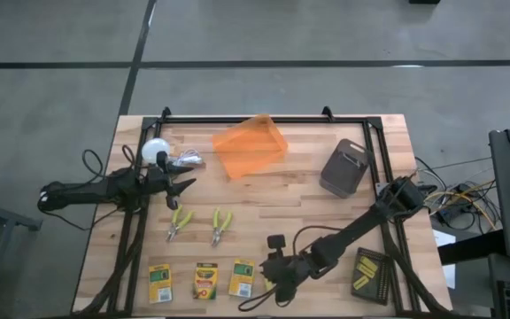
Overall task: Pick & Place School Supplies
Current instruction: Put the yellow eraser into the black basket
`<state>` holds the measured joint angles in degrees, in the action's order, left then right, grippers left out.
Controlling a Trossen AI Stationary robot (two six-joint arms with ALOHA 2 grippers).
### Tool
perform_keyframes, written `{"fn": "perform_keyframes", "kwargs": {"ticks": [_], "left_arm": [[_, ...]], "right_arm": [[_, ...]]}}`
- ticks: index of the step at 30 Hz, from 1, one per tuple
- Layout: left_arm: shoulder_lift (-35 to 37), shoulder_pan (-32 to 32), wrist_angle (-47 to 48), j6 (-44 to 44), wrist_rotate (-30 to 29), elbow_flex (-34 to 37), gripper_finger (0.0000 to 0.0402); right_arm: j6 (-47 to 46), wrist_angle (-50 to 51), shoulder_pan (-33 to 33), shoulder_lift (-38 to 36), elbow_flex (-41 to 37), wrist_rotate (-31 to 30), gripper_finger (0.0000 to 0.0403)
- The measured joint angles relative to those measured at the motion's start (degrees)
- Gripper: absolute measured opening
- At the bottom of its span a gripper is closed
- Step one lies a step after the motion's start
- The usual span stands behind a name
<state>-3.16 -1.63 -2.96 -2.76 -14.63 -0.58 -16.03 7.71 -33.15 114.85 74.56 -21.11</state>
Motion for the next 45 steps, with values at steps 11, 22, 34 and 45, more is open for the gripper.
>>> {"fn": "perform_keyframes", "kwargs": {"ticks": [11, 22, 34, 45], "left_arm": [[0.0, 0.0, 0.0, 0.0, 0.0, 0.0, 0.0179], [0.0, 0.0, 0.0, 0.0, 0.0, 0.0, 0.0179], [0.0, 0.0, 0.0, 0.0, 0.0, 0.0, 0.0179], [0.0, 0.0, 0.0, 0.0, 0.0, 0.0, 0.0179]], "right_arm": [[1.8, -2.1, -1.1, 1.5, 0.1, 2.1, 0.0144], [4.1, -2.0, -1.4, 1.7, -0.1, 7.2, 0.0155], [4.0, -3.0, -1.3, 1.7, -1.9, 6.0, 0.0145], [10.0, -10.9, -3.8, 0.9, -5.2, -4.8, 0.0139]]}}
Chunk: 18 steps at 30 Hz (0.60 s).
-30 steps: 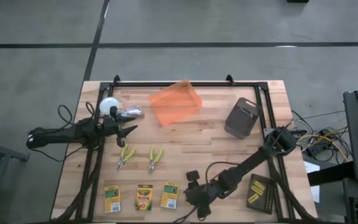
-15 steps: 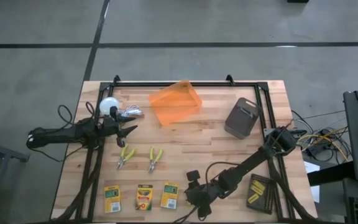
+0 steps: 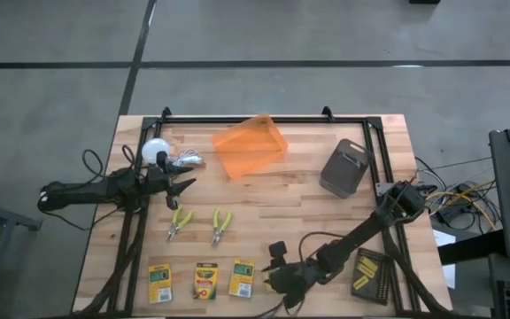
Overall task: Pick & Place School Supplies
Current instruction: Put the yellow eraser into the black basket
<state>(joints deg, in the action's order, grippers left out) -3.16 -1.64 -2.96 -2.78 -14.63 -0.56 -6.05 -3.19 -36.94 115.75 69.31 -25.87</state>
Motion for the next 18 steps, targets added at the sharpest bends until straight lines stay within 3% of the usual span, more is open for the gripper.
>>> {"fn": "perform_keyframes", "kwargs": {"ticks": [3, 9, 13, 18], "left_arm": [[0.0, 0.0, 0.0, 0.0, 0.0, 0.0, 0.0179], [0.0, 0.0, 0.0, 0.0, 0.0, 0.0, 0.0179], [0.0, 0.0, 0.0, 0.0, 0.0, 0.0, 0.0179], [0.0, 0.0, 0.0, 0.0, 0.0, 0.0, 0.0179]], "right_arm": [[2.0, -3.6, -1.7, 0.0, -1.7, -7.6, 0.0139], [2.0, -20.4, -2.4, 0.0, -9.4, -8.1, 0.0137], [-0.3, -33.0, -1.0, 0.0, -15.2, -1.9, 0.0140], [-2.8, -37.7, 2.3, 0.0, -18.1, 7.2, 0.0148]]}}
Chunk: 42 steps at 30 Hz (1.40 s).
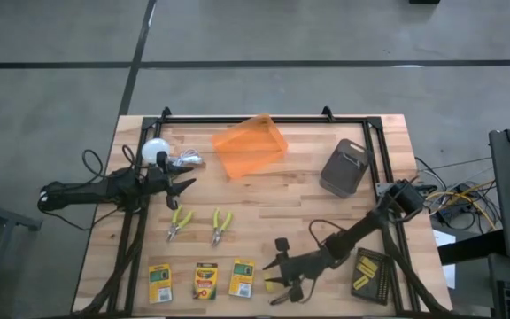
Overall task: Pick & Place School Supplies
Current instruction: Put the yellow eraser into the black basket
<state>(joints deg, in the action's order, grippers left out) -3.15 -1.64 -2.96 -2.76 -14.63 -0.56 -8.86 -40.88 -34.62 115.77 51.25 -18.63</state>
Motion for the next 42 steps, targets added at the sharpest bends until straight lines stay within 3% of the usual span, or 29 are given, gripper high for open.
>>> {"fn": "perform_keyframes", "kwargs": {"ticks": [7, 20, 42], "left_arm": [[0.0, 0.0, 0.0, 0.0, 0.0, 0.0, 0.0179], [0.0, 0.0, 0.0, 0.0, 0.0, 0.0, 0.0179], [0.0, 0.0, 0.0, 0.0, 0.0, 0.0, 0.0179]], "right_arm": [[-0.1, 0.2, 1.6, 0.5, 1.5, 5.4, 0.0159], [-1.0, 0.9, 1.7, 6.7, 4.6, 5.7, 0.0161], [-3.2, 13.2, 1.7, 4.9, 7.0, 7.0, 0.0160]]}}
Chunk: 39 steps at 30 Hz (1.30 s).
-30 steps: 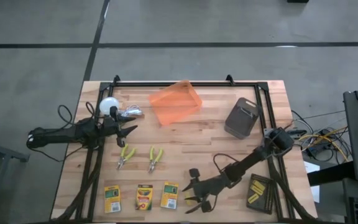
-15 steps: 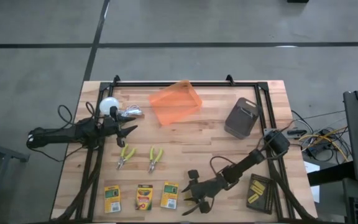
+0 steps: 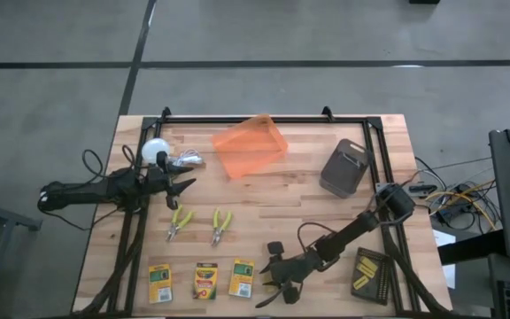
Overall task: Pick & Place School Supplies
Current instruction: Put the yellow eraser into the black basket
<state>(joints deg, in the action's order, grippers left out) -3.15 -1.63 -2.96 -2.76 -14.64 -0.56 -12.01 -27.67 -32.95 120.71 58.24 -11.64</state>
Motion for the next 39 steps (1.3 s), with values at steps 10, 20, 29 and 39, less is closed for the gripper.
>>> {"fn": "perform_keyframes", "kwargs": {"ticks": [10, 20, 29, 39], "left_arm": [[0.0, 0.0, 0.0, 0.0, 0.0, 0.0, 0.0179], [0.0, 0.0, 0.0, 0.0, -0.1, 0.0, 0.0179], [0.0, 0.0, 0.0, 0.0, 0.0, 0.0, 0.0179], [0.0, 0.0, 0.0, 0.0, 0.0, 0.0, 0.0179]], "right_arm": [[0.0, 3.9, 0.0, -2.1, -0.6, 0.1, 0.0156], [-0.9, 10.4, -0.4, -5.6, -1.2, -0.2, 0.0153], [-1.2, 13.1, -1.4, -6.0, -1.1, -0.3, 0.0154], [-3.4, 15.2, -1.6, -6.5, -1.0, 1.2, 0.0148]]}}
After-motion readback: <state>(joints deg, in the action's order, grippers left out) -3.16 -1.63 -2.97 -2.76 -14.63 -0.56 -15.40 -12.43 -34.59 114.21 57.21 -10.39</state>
